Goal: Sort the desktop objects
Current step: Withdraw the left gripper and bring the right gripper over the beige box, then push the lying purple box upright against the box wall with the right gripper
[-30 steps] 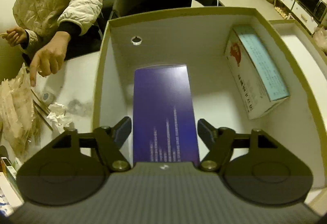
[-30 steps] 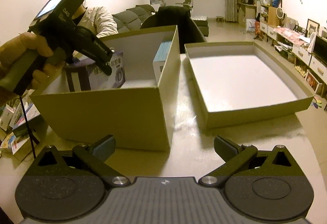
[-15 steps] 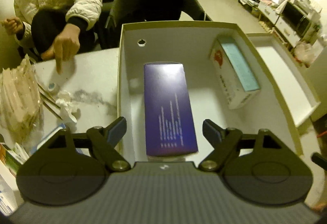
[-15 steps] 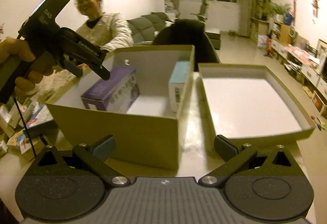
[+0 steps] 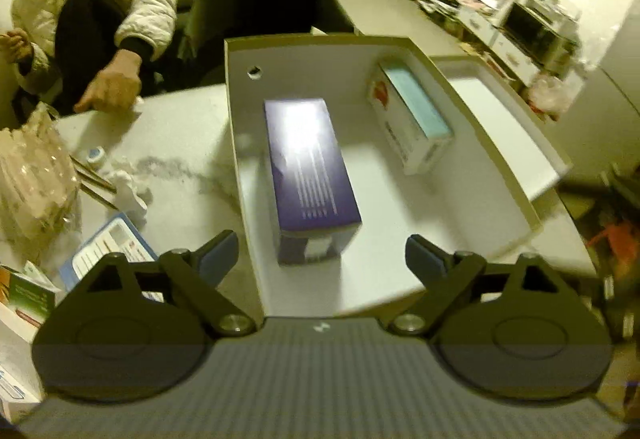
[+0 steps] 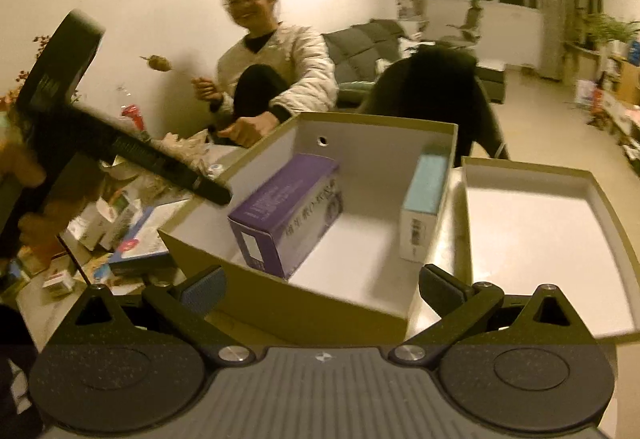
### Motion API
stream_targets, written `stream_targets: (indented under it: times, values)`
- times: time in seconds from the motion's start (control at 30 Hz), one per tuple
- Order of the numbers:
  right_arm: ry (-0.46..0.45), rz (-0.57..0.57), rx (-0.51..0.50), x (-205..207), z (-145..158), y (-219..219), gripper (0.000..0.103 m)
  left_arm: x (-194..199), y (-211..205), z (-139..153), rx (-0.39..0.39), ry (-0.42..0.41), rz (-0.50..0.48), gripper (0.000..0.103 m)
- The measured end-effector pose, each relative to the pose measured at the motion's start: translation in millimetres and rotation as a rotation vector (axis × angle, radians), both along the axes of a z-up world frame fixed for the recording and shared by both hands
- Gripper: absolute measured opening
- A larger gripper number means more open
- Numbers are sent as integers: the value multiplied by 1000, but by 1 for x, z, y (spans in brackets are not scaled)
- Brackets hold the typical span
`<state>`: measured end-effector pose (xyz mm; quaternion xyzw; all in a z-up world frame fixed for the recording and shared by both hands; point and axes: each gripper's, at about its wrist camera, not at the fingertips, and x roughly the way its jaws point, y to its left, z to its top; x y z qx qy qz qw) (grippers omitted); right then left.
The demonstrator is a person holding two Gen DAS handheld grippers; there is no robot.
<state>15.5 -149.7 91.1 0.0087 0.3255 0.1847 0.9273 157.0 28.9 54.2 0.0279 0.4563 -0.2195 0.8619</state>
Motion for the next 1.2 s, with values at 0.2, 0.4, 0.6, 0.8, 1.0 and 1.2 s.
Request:
stream_targets:
  times: [0.2, 0.4, 0.6, 0.8, 1.0, 1.2]
  values:
    - [58, 79, -5, 37, 12, 5, 103, -18, 11, -11, 2, 8, -90, 94]
    - [131, 179, -39, 72, 15, 25, 102, -28, 21, -24, -21, 37, -134, 94]
    - [194, 285, -125, 101, 4, 58, 102, -34, 30, -37, -70, 32, -151, 94]
    - [270, 371, -195, 132, -17, 85, 102, -35, 31, -46, -108, 33, -173, 94]
    - [315, 446, -288, 156, -38, 106, 101, -33, 31, -53, -119, 39, -169, 94]
    - [327, 500, -340, 172, -51, 118, 99, -28, 31, -57, -124, 40, -178, 94]
